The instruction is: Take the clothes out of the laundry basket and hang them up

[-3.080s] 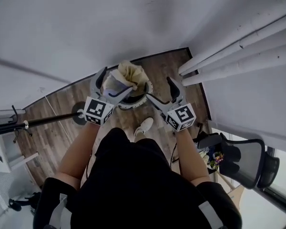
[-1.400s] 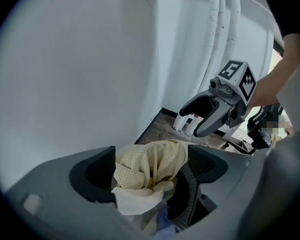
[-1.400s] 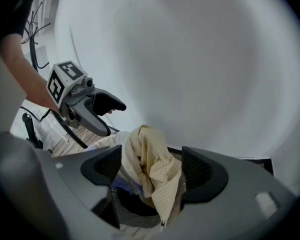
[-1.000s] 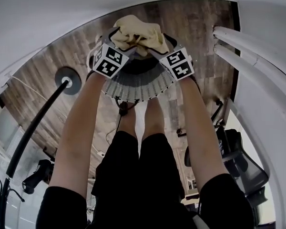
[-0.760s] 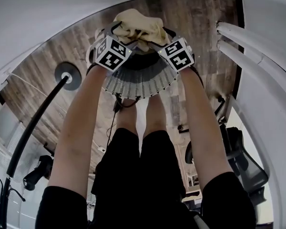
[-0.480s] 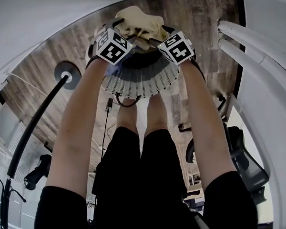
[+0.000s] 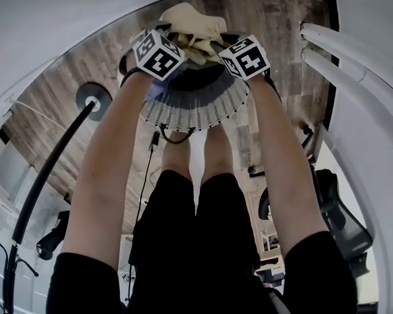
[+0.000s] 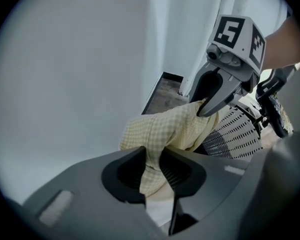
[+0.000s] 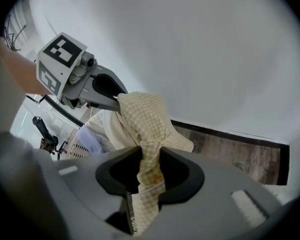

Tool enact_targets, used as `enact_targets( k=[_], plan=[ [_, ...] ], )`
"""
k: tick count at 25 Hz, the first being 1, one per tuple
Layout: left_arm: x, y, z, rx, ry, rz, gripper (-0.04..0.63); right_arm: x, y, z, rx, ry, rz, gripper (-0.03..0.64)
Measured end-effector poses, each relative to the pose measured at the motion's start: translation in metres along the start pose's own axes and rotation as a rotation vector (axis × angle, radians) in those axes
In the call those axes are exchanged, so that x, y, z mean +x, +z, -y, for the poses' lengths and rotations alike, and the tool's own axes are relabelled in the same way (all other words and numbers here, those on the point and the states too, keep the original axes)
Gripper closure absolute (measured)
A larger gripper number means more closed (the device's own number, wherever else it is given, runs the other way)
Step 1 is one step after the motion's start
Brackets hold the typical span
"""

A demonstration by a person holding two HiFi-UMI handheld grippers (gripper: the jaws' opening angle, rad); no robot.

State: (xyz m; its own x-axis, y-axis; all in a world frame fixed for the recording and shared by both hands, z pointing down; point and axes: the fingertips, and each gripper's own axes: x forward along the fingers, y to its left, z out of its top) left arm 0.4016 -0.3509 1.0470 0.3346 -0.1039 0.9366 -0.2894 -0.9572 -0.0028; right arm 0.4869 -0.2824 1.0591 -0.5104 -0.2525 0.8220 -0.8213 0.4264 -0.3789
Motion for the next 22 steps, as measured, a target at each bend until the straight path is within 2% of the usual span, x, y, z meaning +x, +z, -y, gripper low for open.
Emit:
enact_targets(
  k=[6,12,22],
  plan=[
    [-0.023,-0.005,-0.002,-0.013,0.036,-0.012,0.536,-0.023,0.01,-0.008,0.007,-0.06,0.037,0.583],
    [-0.059,0.002,-0.009,-0.069,0.079,0.038,0.572,-0.057,0.034,-0.022,0.03,-0.093,0.12,0.589],
    [-0.143,0.05,-0.014,-0.126,0.15,0.201,0.574,-0.145,0.08,-0.045,0.07,-0.21,0.298,0.588]
  ],
)
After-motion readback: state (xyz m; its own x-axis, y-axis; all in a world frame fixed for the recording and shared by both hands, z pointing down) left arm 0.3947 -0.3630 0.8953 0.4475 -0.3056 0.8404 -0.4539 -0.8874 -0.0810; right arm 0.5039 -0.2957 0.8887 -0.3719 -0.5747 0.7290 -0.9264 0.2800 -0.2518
